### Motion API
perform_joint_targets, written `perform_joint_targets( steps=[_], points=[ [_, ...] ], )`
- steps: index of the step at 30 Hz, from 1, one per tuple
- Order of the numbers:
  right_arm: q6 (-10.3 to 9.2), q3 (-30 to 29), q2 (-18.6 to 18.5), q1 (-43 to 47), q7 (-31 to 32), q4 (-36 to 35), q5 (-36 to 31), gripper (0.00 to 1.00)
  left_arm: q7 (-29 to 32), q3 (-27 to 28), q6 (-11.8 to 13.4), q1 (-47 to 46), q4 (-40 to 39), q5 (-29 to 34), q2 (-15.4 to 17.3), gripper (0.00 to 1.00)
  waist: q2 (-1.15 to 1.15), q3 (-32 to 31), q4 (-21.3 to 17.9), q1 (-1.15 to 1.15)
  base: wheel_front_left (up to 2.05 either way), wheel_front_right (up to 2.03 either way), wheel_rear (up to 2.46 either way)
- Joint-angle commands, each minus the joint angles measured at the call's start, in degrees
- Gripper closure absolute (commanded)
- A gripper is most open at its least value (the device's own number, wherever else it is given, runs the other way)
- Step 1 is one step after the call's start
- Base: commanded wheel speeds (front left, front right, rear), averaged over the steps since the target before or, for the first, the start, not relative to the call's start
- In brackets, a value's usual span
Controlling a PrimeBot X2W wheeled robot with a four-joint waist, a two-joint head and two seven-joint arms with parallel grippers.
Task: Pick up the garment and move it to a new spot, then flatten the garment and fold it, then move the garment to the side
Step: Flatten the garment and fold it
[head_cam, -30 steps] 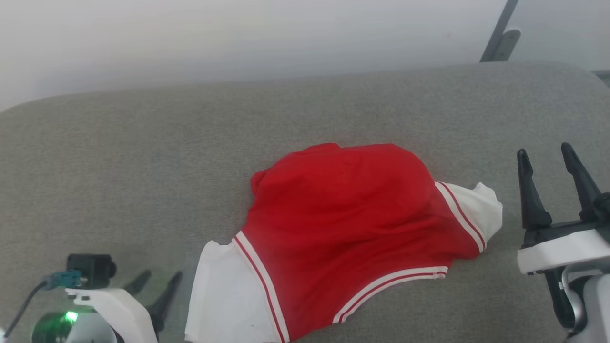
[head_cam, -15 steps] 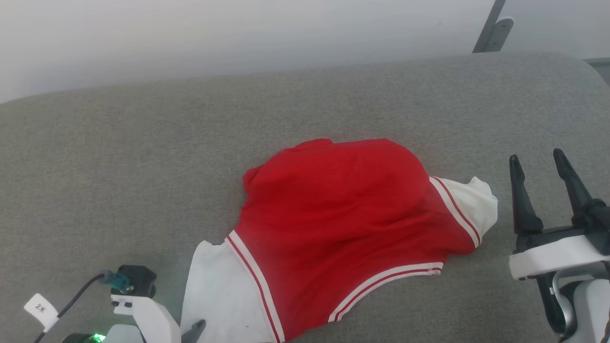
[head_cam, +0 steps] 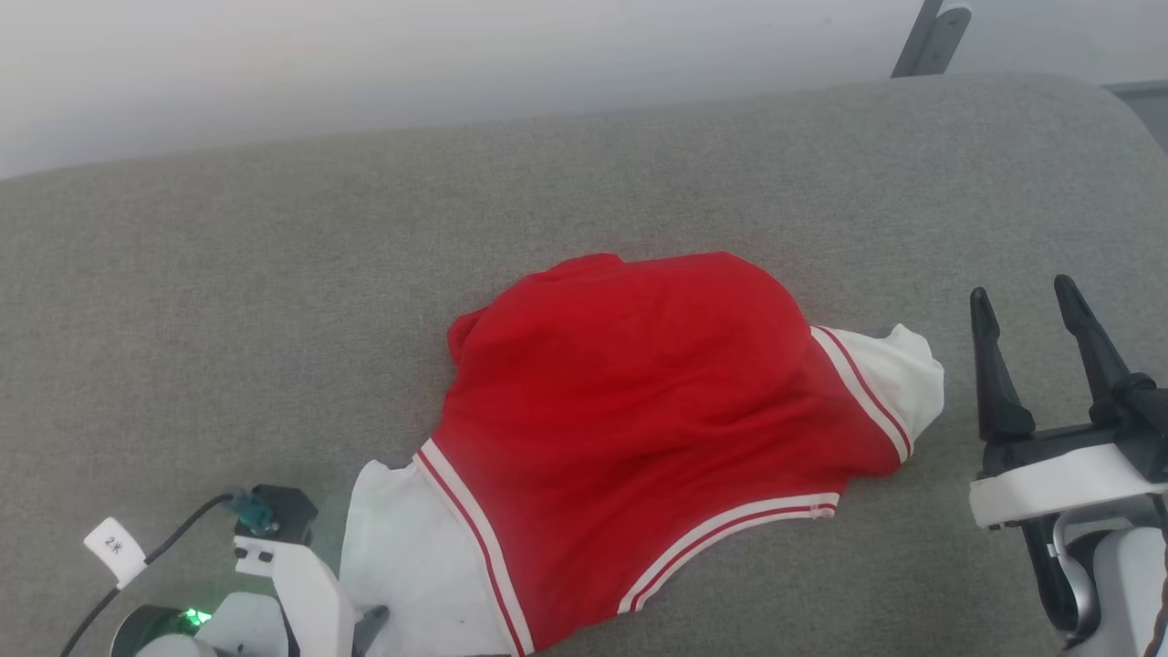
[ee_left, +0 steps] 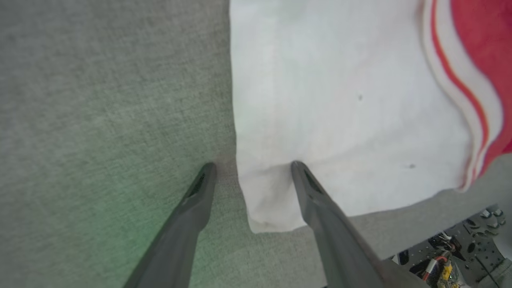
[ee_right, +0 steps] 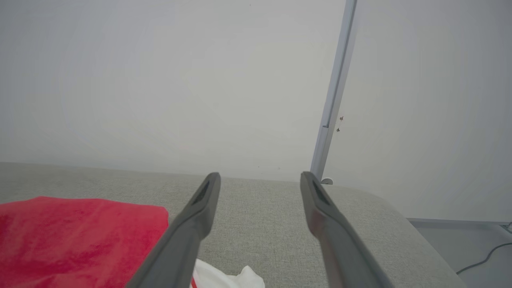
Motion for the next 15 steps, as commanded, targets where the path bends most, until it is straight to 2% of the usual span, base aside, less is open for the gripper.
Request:
perform_joint_targets(
  steps=[1,2,8,15],
  points=[
    [-0.10,0.2,-0.1,-0.4,-0.2,-0.2,0.2,0.00,0.7,-0.9,0.6,0.5,3.8,1.2,-0.1,0.51,-0.01,0.1,0.0,0.00,0.00,0.00,0.00],
    [-0.10,0.4,-0.3,-0.4,0.0,-0.1,0.4,0.00,0.6,-1.2,0.4,0.3,4.5,1.4,-0.2,1.00,-0.01,0.3,0.0,0.00,0.00,0.00,0.00],
    [-0.10,2.7,-1.7,-0.6,4.3,1.0,3.3,0.00,-0.8,-2.4,-1.4,-1.5,7.3,0.8,-1.6,1.00,-0.01,1.2,0.4,0.00,0.00,0.00,0.00],
    [-0.10,7.0,-5.9,-3.5,16.1,6.5,10.7,0.00,-3.1,-2.6,-2.4,-4.5,9.3,1.3,-1.8,1.00,-0.01,2.3,2.1,0.00,0.00,0.00,0.00]
  ],
)
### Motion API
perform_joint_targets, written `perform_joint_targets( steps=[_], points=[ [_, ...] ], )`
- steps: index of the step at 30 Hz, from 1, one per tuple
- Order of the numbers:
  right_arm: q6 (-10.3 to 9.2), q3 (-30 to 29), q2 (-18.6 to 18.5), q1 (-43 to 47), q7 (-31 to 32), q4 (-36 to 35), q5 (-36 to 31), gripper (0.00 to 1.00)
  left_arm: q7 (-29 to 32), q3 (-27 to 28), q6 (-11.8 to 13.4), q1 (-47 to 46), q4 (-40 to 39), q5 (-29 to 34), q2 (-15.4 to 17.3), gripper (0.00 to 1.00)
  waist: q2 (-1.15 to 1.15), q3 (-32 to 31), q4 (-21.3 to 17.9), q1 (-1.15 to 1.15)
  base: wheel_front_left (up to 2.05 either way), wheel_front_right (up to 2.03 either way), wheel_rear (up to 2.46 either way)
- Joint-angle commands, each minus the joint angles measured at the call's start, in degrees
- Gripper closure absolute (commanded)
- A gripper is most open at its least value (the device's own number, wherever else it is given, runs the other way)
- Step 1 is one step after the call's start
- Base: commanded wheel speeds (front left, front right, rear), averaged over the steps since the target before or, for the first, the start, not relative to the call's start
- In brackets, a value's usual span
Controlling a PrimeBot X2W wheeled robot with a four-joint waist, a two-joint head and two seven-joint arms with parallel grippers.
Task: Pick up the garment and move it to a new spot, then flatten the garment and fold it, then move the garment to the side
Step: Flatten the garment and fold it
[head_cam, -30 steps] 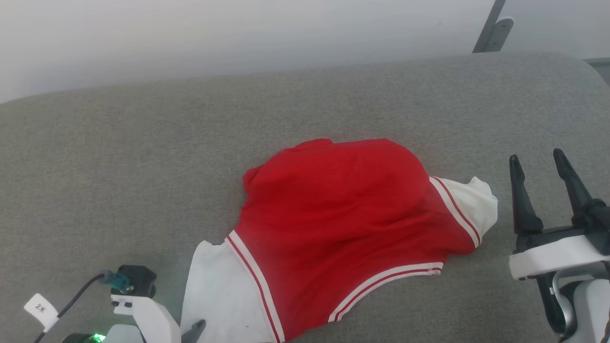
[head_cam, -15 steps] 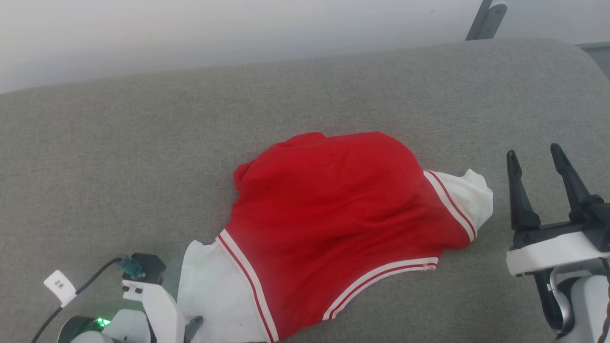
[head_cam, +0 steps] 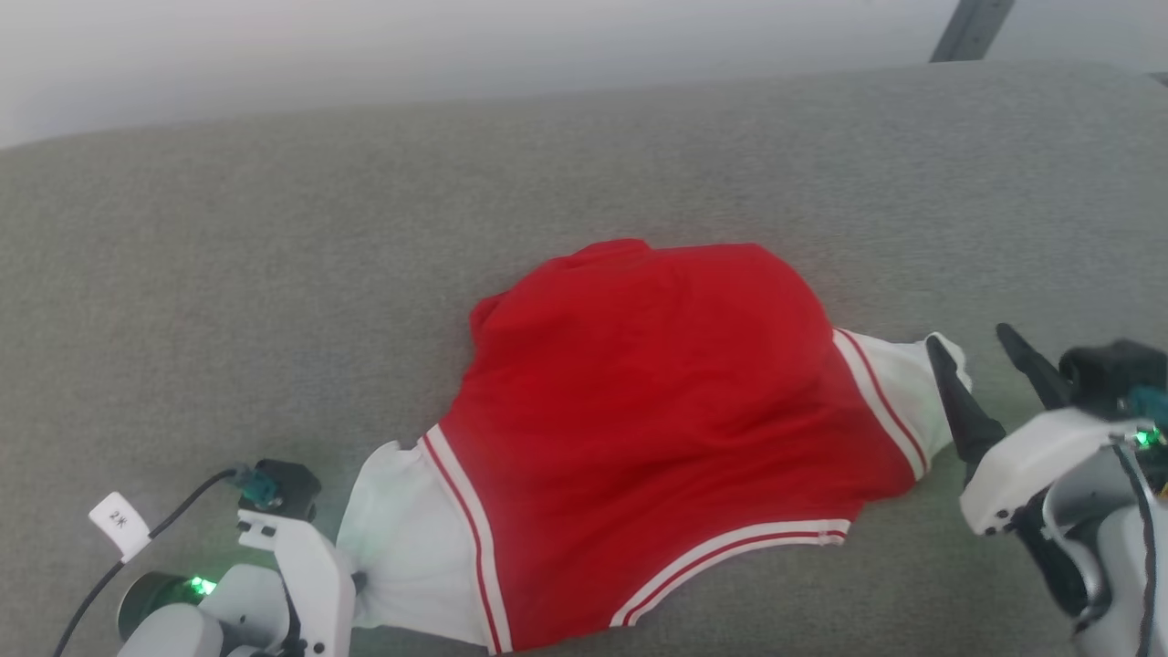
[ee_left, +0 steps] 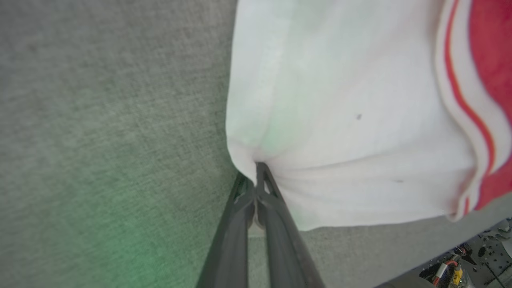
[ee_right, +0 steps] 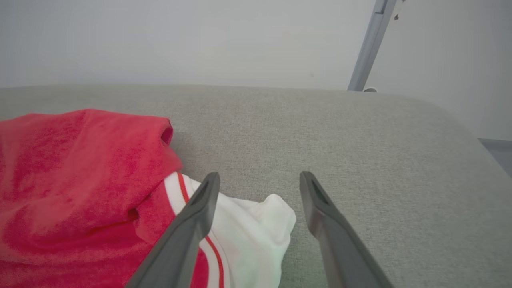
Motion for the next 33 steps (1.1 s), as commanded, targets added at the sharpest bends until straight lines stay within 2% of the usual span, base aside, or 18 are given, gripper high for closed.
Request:
perform_joint_targets(
  steps=[1,10,16,20,21,22,28,33],
  points=[
    [-0.06,0.4,-0.6,-1.2,1.1,0.6,1.0,0.00,-0.3,-1.2,0.6,-0.2,3.7,1.1,-1.3,1.00,-0.01,0.4,0.5,0.00,0.00,0.00,0.00],
    [-0.07,3.0,-6.6,-8.9,16.1,9.6,10.7,0.00,-2.2,-2.1,-0.7,-3.6,5.3,1.0,-2.7,1.00,-0.01,2.6,3.5,0.00,0.00,0.00,0.00],
    [-0.07,5.2,-8.5,-11.5,26.7,13.9,15.3,0.00,-3.2,-2.6,-1.5,-5.1,6.1,0.9,-3.4,1.00,-0.01,3.7,4.9,0.00,0.00,0.00,0.00],
    [-0.07,6.8,-8.5,-12.4,31.5,17.2,15.7,0.00,-3.9,-2.9,-1.6,-5.8,6.5,0.8,-3.7,1.00,-0.01,4.1,5.5,0.00,0.00,0.00,0.00],
    [-0.02,7.2,-8.4,-12.5,32.4,17.8,15.9,0.26,-4.0,-2.9,-1.6,-5.9,6.5,0.8,-3.7,1.00,-0.01,4.2,5.6,0.00,0.00,0.00,0.00],
    [-0.02,7.8,-8.5,-12.8,33.4,18.2,16.2,1.00,-4.1,-2.9,-1.7,-6.2,6.5,0.7,-3.8,1.00,-0.01,4.3,5.7,0.00,0.00,0.00,0.00],
    [-0.04,8.4,-9.6,-14.3,36.6,17.9,17.9,1.00,-4.3,-2.4,-1.7,-7.9,6.2,0.6,-3.0,1.00,-0.01,3.4,5.9,0.00,0.00,0.00,0.00],
    [-0.04,7.7,-9.7,-15.8,36.5,13.2,20.7,1.00,-2.2,-0.6,-1.8,-10.2,1.5,-0.6,-0.5,1.00,-0.01,0.4,5.4,0.00,0.00,0.00,0.00]
  ],
)
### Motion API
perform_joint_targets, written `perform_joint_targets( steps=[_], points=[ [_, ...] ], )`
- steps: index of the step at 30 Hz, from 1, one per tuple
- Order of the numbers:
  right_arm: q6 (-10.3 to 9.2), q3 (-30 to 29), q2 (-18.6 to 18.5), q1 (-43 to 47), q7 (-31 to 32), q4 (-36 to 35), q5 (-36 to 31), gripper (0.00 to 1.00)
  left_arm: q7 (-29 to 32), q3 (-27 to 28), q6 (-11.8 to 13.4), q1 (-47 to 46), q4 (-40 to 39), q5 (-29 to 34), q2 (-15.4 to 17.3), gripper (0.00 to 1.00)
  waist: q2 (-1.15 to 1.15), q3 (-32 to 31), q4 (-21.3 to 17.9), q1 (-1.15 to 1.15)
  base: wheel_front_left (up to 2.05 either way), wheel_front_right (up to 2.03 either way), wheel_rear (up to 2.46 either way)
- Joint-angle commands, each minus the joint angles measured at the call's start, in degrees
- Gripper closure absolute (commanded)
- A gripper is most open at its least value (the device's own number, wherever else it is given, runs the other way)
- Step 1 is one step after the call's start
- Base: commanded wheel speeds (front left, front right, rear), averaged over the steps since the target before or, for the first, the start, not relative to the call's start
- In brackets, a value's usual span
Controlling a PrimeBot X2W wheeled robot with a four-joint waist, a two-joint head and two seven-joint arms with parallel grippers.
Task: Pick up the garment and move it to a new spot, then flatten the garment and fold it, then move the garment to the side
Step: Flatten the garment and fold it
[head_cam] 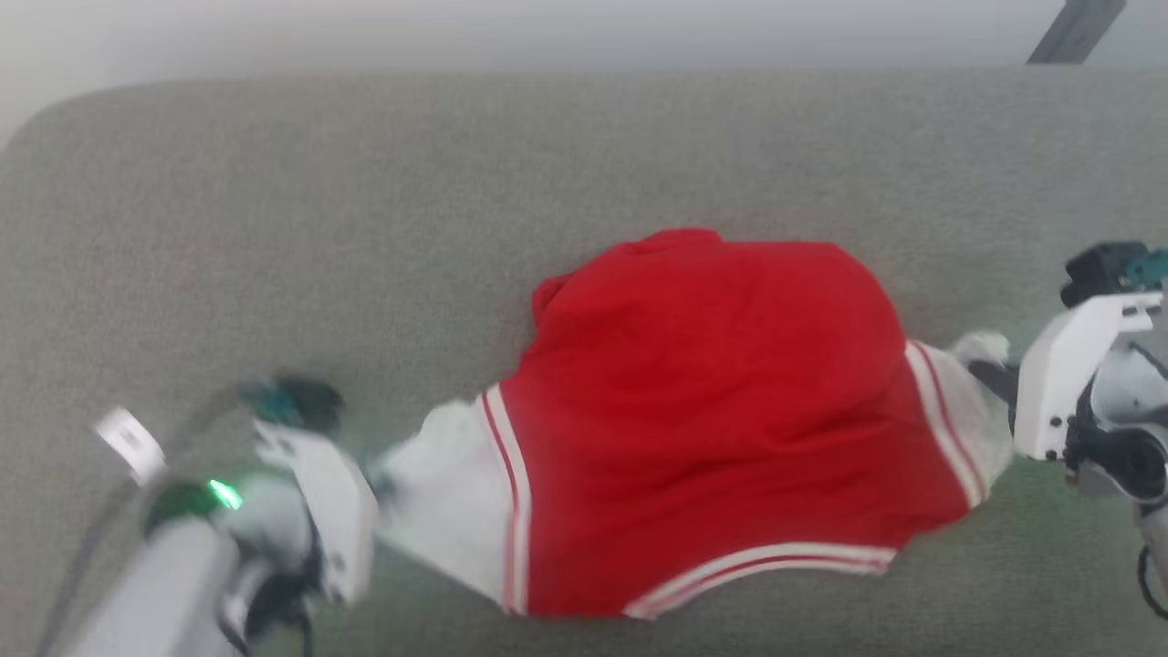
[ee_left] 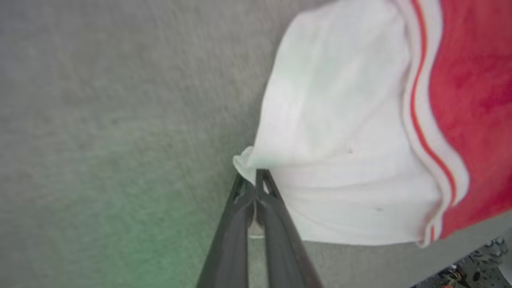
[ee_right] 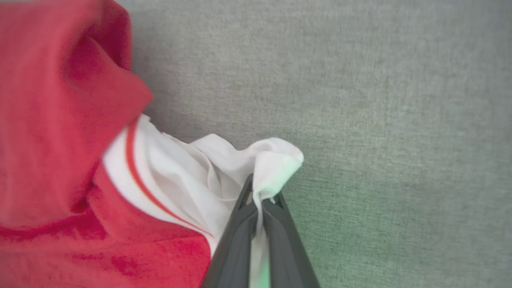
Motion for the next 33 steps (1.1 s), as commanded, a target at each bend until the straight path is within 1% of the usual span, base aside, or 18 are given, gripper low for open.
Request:
perform_joint_targets(
  steps=[1,2,5,9,12,16,21,25,30,33],
  points=[
    [-0.02,0.2,-0.6,-0.8,0.1,-1.2,0.0,1.00,0.5,1.2,0.7,-2.2,-0.8,0.1,1.4,1.00,0.00,-1.7,-0.4,0.00,0.00,0.00,0.00],
    [-0.03,0.3,-0.8,-1.2,-0.2,-2.4,-0.1,1.00,1.3,1.4,0.9,-2.6,-2.1,0.1,1.9,1.00,0.00,-2.5,-0.5,0.00,0.00,0.00,0.00],
    [-0.02,0.2,0.1,-2.8,-0.7,-5.8,0.3,1.00,3.7,2.8,1.6,-5.9,-5.9,-0.3,3.9,1.00,0.00,-4.8,-1.0,0.00,0.00,0.00,0.00],
    [-0.02,0.3,0.8,-5.5,-0.9,-10.1,0.3,1.00,6.8,4.2,1.7,-11.2,-10.2,-0.1,6.4,1.00,0.00,-7.7,-1.6,0.00,0.00,0.00,0.00],
    [-0.02,0.9,1.3,-8.2,-1.6,-12.2,-0.7,1.00,8.1,4.9,1.1,-15.9,-11.5,-0.4,7.4,1.00,0.00,-9.7,-2.1,0.00,0.00,0.00,0.00],
    [-0.02,1.8,2.1,-12.8,-4.7,-12.8,-2.1,1.00,8.4,5.7,0.6,-22.5,-10.3,-0.2,7.9,1.00,0.00,-12.1,-2.5,0.00,0.00,0.00,0.00],
    [-0.02,2.2,4.1,-19.6,-10.5,-9.6,-3.6,1.00,6.8,6.0,-0.7,-31.3,-6.4,0.3,7.8,1.00,0.00,-13.3,-2.9,0.00,0.00,0.00,0.00],
    [-0.02,2.5,6.1,-25.0,-14.7,-5.8,-4.2,1.00,4.1,5.5,-1.9,-37.4,-1.4,0.9,6.9,1.00,0.00,-13.5,-3.0,0.00,0.00,0.00,0.00],
    [-0.01,5.2,7.2,-30.1,-18.3,-0.2,-5.2,1.00,-0.7,4.8,-3.0,-43.1,4.3,1.5,6.2,1.00,0.00,-12.7,-2.9,0.00,0.00,0.00,0.00],
    [-0.03,6.5,7.3,-33.1,-20.7,3.4,-6.1,1.00,-3.6,4.1,-3.5,-46.4,7.7,2.1,5.7,1.00,0.00,-10.8,-2.7,0.00,0.00,0.00,0.00]
  ],
)
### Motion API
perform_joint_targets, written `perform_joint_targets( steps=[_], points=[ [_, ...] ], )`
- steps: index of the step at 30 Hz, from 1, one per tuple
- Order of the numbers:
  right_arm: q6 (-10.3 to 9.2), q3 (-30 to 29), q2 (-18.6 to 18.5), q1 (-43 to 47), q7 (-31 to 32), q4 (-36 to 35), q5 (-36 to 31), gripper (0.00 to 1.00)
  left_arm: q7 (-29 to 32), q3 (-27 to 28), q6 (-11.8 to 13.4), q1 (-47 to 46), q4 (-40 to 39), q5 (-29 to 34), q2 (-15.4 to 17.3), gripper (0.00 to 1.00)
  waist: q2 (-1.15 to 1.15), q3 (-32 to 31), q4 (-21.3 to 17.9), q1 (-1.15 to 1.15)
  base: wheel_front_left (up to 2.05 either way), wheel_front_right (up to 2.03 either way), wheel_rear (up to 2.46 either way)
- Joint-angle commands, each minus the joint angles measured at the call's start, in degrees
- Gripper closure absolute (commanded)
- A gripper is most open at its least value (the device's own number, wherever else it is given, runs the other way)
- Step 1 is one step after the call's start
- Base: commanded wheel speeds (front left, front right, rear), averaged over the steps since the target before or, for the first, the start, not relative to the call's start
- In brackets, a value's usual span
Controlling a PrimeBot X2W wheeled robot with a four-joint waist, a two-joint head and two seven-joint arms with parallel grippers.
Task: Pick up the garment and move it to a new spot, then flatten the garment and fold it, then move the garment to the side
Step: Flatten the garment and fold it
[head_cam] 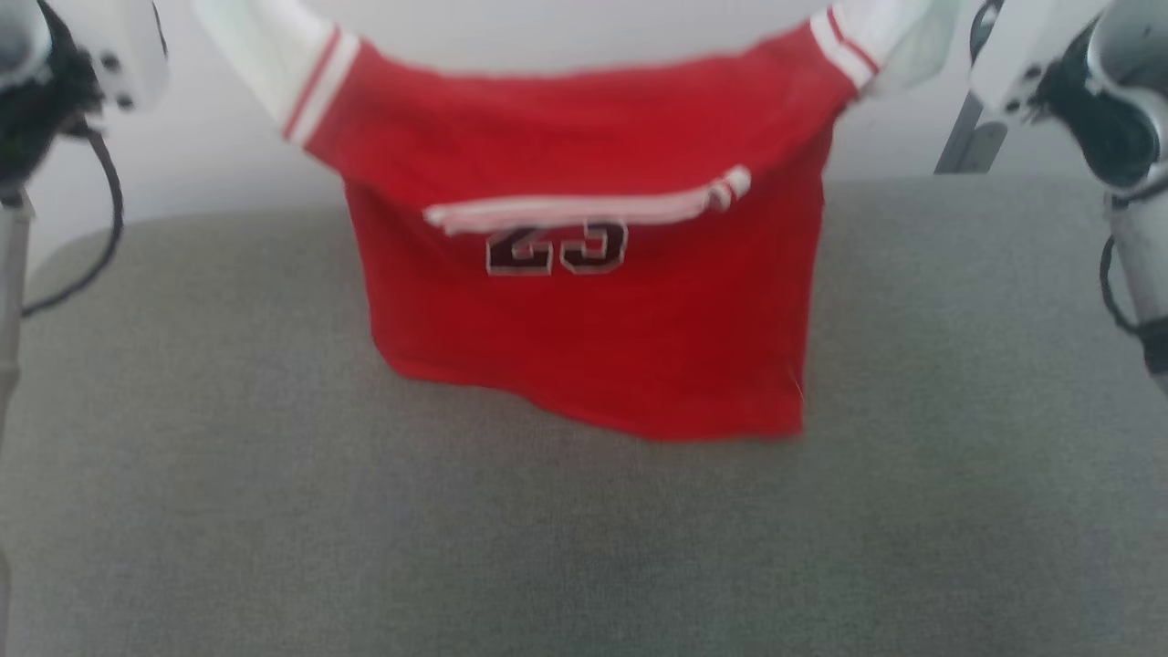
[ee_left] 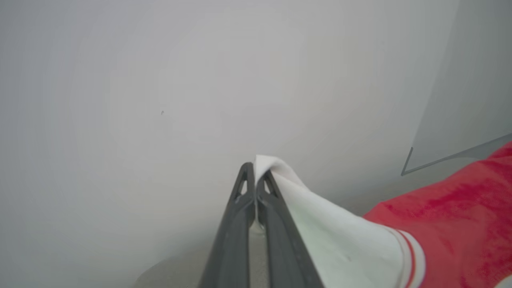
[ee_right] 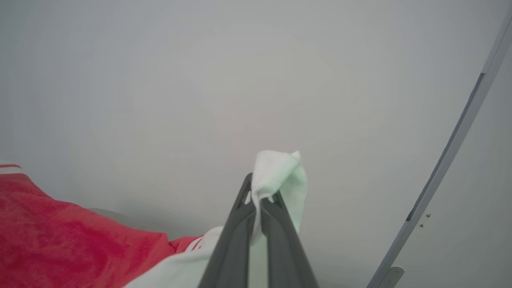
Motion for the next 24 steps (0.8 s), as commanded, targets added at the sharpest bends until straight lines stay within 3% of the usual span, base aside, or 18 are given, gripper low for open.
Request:
perform_joint_targets(
  steps=[1,9,16,20,24],
  points=[
    [-0.03,0.5,-0.1,-2.1,-2.1,1.6,-1.1,1.00,-1.5,-0.4,-0.4,-2.1,1.6,0.8,-0.6,1.00,0.00,2.0,0.3,0.00,0.00,0.00,0.00],
    [-0.04,-0.8,0.4,-12.9,-16.0,11.4,-10.3,1.00,-11.5,-1.5,-0.9,-11.9,8.1,1.9,-1.5,1.00,0.00,11.6,1.1,0.00,0.00,0.00,0.00],
    [-0.06,-7.3,1.9,-24.4,-31.7,20.8,-24.1,1.00,-27.8,-3.1,-1.0,-24.1,14.0,5.5,-2.6,1.00,0.00,22.1,2.2,0.00,0.00,0.00,0.00],
    [-0.06,-13.5,3.1,-27.6,-33.6,19.4,-34.1,1.00,-39.7,-3.4,-1.0,-29.3,18.0,7.1,-3.9,1.00,0.00,26.2,3.3,0.00,0.00,0.00,0.00],
    [-0.06,-16.2,5.5,-23.2,-33.6,17.4,-40.0,1.00,-45.1,-5.5,-1.0,-29.6,23.3,6.4,-5.6,1.00,0.00,27.6,4.3,0.00,0.00,0.00,0.00]
  ],
)
